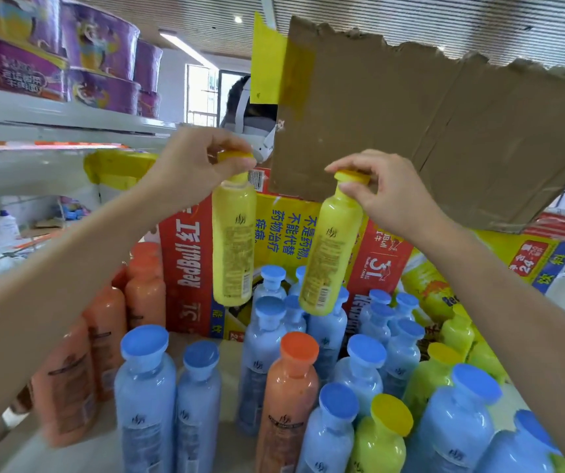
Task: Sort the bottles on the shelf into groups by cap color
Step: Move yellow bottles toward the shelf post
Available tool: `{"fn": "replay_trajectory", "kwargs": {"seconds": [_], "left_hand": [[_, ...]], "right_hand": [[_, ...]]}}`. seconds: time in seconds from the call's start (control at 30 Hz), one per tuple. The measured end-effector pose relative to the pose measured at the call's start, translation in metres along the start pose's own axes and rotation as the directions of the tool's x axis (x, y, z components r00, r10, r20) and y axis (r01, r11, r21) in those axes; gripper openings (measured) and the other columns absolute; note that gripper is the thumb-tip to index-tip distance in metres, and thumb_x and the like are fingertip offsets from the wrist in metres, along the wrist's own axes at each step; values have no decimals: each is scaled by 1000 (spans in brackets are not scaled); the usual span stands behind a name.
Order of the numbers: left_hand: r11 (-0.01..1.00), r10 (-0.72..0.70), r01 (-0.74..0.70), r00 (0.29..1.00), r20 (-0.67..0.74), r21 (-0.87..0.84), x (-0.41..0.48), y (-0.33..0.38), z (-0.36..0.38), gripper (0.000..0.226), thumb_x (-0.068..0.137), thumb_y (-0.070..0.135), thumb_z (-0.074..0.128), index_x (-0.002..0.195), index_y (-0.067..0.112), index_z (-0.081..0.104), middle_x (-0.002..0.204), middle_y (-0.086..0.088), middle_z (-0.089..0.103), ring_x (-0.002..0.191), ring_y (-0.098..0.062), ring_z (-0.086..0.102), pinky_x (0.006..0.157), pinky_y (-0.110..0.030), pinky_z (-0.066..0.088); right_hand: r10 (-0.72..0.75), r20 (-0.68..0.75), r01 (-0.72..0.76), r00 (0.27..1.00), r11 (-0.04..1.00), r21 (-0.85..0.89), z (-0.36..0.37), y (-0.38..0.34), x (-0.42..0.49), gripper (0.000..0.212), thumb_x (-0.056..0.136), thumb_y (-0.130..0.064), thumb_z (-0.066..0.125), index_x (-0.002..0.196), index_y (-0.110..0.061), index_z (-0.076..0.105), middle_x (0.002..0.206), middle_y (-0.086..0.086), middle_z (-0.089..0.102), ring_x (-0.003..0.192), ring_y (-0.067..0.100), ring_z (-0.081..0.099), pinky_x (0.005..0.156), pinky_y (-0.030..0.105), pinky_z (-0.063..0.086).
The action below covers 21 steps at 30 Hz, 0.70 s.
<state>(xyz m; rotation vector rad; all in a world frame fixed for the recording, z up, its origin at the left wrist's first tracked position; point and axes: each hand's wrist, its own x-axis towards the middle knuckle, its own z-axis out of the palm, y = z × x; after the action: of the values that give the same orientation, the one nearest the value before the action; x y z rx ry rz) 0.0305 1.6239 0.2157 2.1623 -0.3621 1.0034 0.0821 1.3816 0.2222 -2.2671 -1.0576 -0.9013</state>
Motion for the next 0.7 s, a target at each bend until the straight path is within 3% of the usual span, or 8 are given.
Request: {"fn": "replay_trajectory", "kwargs": {"seconds": [0.17, 0.33, 0.53, 0.6, 0.7], "left_hand": [[999, 51, -52, 999, -13, -14, 10, 21, 6, 18, 82, 26, 66, 100, 26, 66, 78, 10, 63, 58, 8, 53, 61, -7, 42], [993, 93, -91, 996, 14, -78, 17, 36, 27, 16, 82, 26, 66, 99, 24, 67, 77, 16, 61, 57, 11, 52, 59, -4, 40], [975, 84, -67, 994, 71, -210, 23, 63, 69, 18, 84, 24, 65, 101, 19, 67, 69, 11, 60, 53, 4, 52, 53, -19, 49], [967, 95, -68, 991, 100, -245, 25, 74, 84, 17, 84, 24, 65, 101, 20, 67, 73, 5, 63, 62, -5, 58, 58, -27, 53], [964, 150, -122, 983, 102, -238, 29, 89, 109, 17, 84, 24, 65, 101, 23, 67, 88, -3, 68, 77, -14, 63, 70, -37, 56]], "right_hand": [[29, -51, -28, 998, 999, 17, -12, 0, -9, 26, 82, -10, 58, 104, -19, 69, 94, 7, 64, 81, 24, 58, 76, 34, 44], [68, -94, -69, 993, 998, 0, -34, 6, -22, 31, 77, -21, 53, 103, -21, 69, 95, 6, 65, 83, 24, 59, 78, 34, 47], [102, -102, -112, 990, 989, -102, -71, 23, -44, 26, 82, -11, 58, 105, -18, 68, 94, 5, 62, 84, 22, 58, 80, 30, 44], [127, -98, -140, 987, 980, -145, -83, 32, -53, 26, 83, -6, 59, 105, -18, 68, 91, 3, 59, 82, 20, 56, 78, 28, 43], [149, -105, -166, 983, 970, -177, -100, 47, -68, 28, 82, -6, 58, 105, -18, 68, 90, -1, 56, 84, 21, 58, 81, 36, 48]]}}
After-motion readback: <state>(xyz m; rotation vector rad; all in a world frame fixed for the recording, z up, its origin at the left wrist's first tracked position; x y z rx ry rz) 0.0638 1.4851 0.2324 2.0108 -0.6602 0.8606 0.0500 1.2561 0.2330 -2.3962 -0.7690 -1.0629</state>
